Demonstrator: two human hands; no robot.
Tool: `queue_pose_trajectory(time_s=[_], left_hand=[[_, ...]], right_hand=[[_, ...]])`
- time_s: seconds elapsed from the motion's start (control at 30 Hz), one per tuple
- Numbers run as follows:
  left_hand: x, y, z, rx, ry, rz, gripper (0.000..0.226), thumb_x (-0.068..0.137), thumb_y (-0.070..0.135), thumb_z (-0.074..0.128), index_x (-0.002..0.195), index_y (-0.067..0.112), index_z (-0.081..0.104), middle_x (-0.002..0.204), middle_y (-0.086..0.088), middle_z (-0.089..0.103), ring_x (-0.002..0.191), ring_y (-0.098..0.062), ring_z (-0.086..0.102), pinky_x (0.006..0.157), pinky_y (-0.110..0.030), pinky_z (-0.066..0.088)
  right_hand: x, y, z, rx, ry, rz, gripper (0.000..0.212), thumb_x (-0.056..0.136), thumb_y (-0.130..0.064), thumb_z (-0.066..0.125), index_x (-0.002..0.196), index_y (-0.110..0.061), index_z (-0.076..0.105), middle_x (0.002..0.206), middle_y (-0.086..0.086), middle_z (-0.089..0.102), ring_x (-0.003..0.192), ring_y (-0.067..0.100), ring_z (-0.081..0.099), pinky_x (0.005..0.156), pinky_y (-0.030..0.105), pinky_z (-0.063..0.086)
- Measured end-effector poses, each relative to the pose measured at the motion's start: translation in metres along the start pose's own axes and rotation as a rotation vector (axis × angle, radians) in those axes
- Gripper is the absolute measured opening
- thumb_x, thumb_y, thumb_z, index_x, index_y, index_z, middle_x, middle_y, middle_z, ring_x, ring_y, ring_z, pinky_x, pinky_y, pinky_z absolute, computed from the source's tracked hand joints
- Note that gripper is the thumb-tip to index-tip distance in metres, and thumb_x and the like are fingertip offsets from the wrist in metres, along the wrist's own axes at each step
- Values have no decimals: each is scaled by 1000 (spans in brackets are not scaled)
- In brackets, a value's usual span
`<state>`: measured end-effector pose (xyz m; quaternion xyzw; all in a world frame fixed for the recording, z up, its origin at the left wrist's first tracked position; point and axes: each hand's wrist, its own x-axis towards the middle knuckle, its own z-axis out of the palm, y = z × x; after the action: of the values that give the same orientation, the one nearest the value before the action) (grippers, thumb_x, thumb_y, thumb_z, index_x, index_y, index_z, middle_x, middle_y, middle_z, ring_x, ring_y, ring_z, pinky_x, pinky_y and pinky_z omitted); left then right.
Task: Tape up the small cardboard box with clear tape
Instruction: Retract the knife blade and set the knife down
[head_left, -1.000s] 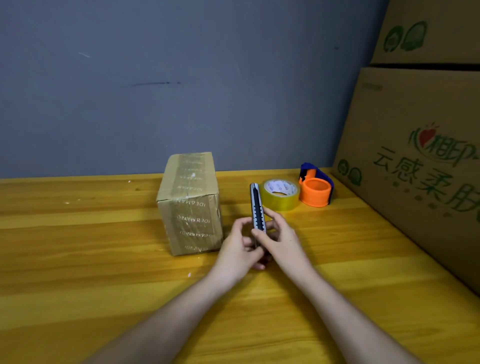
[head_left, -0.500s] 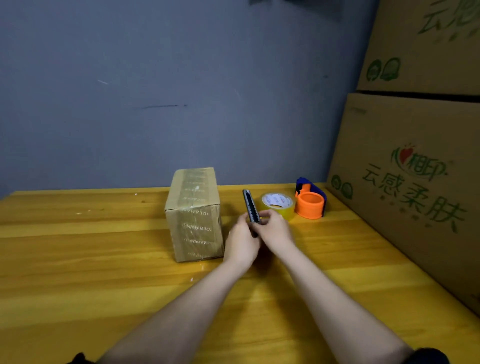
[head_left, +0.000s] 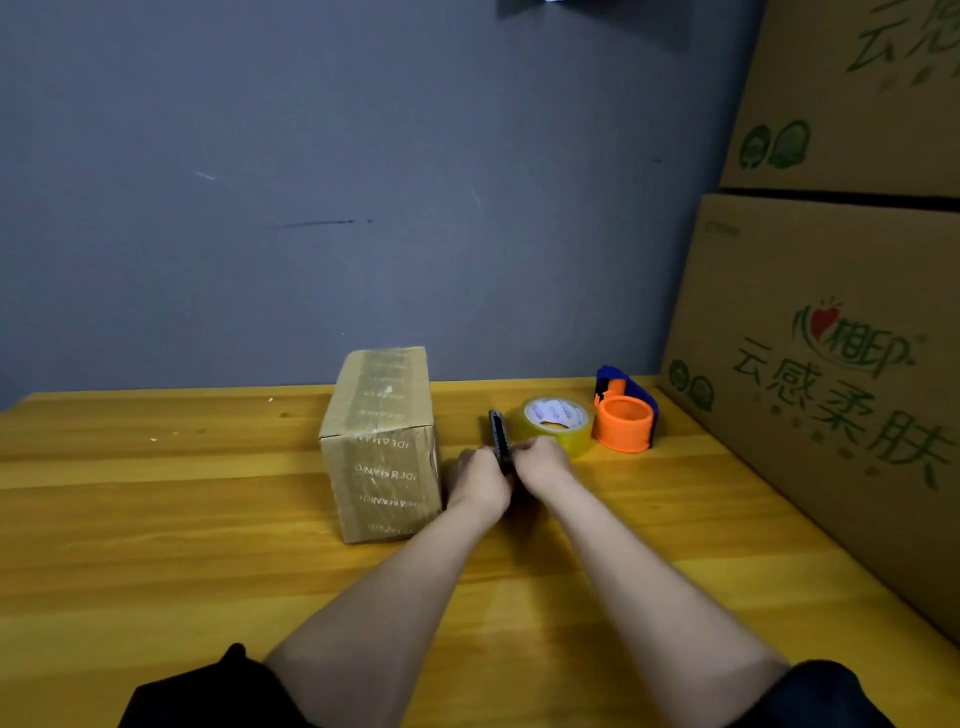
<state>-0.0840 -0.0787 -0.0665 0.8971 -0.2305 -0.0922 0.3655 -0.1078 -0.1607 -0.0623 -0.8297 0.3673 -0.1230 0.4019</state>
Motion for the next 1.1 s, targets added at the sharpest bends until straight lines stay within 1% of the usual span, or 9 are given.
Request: queue_pose_trajectory(time_s=[0.27,0.43,0.53,0.63,0.73,0.8,0.87,1.0,1.1], left_hand=[[9,7,3,178,21,-81,35,94,14,36,120,10,59,129,-19,53,120,-39,49,98,-41,42],[5,14,-1,246,-19,-130,39,99,12,29,131,-3,45,139,-21,39,130,-39,38,107,-43,33],[0,17,-4,290,-46,-129,39,98,12,32,132,-1,45,140,-18,36,130,-37,37,106,-42,34],[-6,21,-10,283,-112,-131,38,96,10,37,133,3,43,141,-17,33,131,-36,35,107,-41,34],[-14,27,-17,296,-158,-58,47,93,6,40,139,3,34,145,-18,28,133,-35,33,108,-37,32],[-21,31,-26,304,-152,7,54,92,3,41,143,2,24,146,-19,25,133,-36,36,107,-37,33],[-31,35,-37,319,-103,126,53,91,2,41,142,4,26,143,-19,29,127,-39,43,104,-40,35],[-54,37,-69,143,80,422,43,86,0,42,128,11,43,129,-11,50,119,-30,52,99,-42,42],[-66,26,-98,8,330,650,31,83,7,45,111,17,54,111,-3,60,105,-23,58,91,-42,47]], right_hand=[[5,2,4,71,-37,-9,34,89,-22,43,108,-4,65,112,18,66,94,26,57,81,33,43],[0,-1,3,130,-69,-14,27,93,-20,39,93,-6,62,100,19,57,90,26,50,77,32,36],[1,1,1,181,-86,-11,31,94,-17,38,64,-16,43,80,11,47,84,22,40,64,29,30],[-3,3,-3,217,-77,-6,34,94,-15,37,60,-18,39,65,1,38,82,22,39,55,30,27],[-10,5,-6,245,-63,-34,28,93,-16,39,69,-12,53,75,8,54,79,25,48,64,31,35],[-13,8,-7,267,-28,-57,29,95,-18,39,96,-6,66,102,15,65,97,29,58,81,35,44],[-20,9,-9,284,29,-90,31,96,-16,40,113,-7,63,112,11,64,108,28,57,91,35,44],[-32,0,-5,468,55,-204,23,93,-4,40,95,-12,61,86,8,65,79,24,59,68,31,46],[-46,-16,1,599,21,-274,18,95,-7,41,100,-9,58,77,2,61,62,15,55,53,26,41]])
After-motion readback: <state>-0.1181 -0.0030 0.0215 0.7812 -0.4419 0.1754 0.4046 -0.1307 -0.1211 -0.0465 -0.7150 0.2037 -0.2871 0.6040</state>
